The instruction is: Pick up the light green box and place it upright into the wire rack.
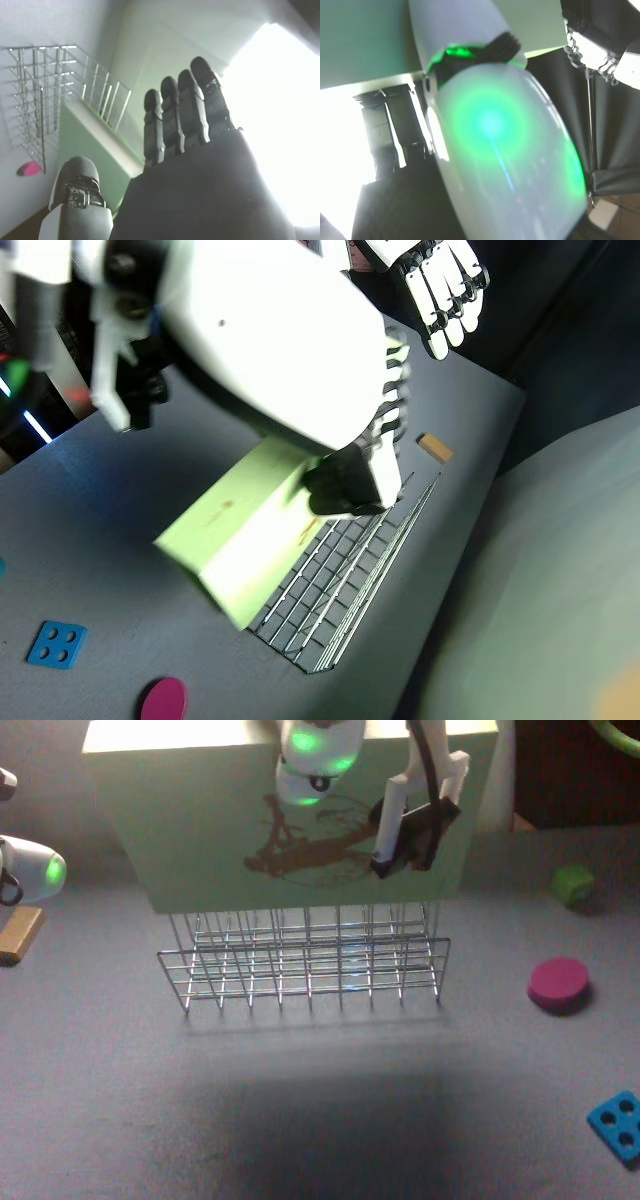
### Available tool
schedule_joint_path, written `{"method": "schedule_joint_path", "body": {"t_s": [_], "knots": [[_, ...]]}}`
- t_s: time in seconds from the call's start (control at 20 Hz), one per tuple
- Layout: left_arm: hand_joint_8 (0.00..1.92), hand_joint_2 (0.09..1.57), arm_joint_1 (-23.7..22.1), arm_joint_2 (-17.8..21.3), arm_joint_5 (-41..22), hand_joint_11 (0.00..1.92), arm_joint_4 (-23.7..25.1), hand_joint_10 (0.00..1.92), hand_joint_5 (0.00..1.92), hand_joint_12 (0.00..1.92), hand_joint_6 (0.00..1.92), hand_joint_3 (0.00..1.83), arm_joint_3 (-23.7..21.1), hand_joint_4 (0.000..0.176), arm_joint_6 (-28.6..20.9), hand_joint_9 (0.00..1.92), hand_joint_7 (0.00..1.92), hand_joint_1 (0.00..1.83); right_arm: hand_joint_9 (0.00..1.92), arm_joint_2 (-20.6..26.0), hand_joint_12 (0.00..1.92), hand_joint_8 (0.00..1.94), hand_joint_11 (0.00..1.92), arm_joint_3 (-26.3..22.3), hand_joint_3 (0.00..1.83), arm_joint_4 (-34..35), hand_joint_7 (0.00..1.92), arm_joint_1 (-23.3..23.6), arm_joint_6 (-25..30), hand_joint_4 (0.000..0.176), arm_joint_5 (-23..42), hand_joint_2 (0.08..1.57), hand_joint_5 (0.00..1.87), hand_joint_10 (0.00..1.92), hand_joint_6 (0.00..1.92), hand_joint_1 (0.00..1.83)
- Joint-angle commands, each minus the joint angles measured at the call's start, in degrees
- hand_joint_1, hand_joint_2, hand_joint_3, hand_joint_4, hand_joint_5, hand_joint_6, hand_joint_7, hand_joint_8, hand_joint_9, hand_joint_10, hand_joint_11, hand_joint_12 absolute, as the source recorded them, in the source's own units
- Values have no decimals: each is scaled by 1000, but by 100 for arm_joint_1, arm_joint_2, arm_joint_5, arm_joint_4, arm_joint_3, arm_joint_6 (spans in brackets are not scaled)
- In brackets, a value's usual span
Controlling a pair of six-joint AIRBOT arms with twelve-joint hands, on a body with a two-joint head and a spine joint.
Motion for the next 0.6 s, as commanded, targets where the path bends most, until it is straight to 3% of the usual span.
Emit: {"method": "schedule_joint_path", "body": {"t_s": [0.0, 0.55], "knots": [[1, 1217, -67, 22, -258, 0, 393, 2, 248, 628, 0, 1, 2, 0, 5, 168, 244, 15, 794, -30, 1611, 1230, 629, 18, 0, -368, 846, 14, 14, 0, 379, 1196, 726, 1501, 1134, 1350], [0, 1219, -82, 21, -229, 0, 243, 1, 239, 628, 0, 1, 3, 0, 179, 169, 238, 11, 863, -205, 1608, 1167, 668, 188, 0, -474, 895, -256, 242, 0, 602, 1171, 769, 1453, 1064, 1357]]}}
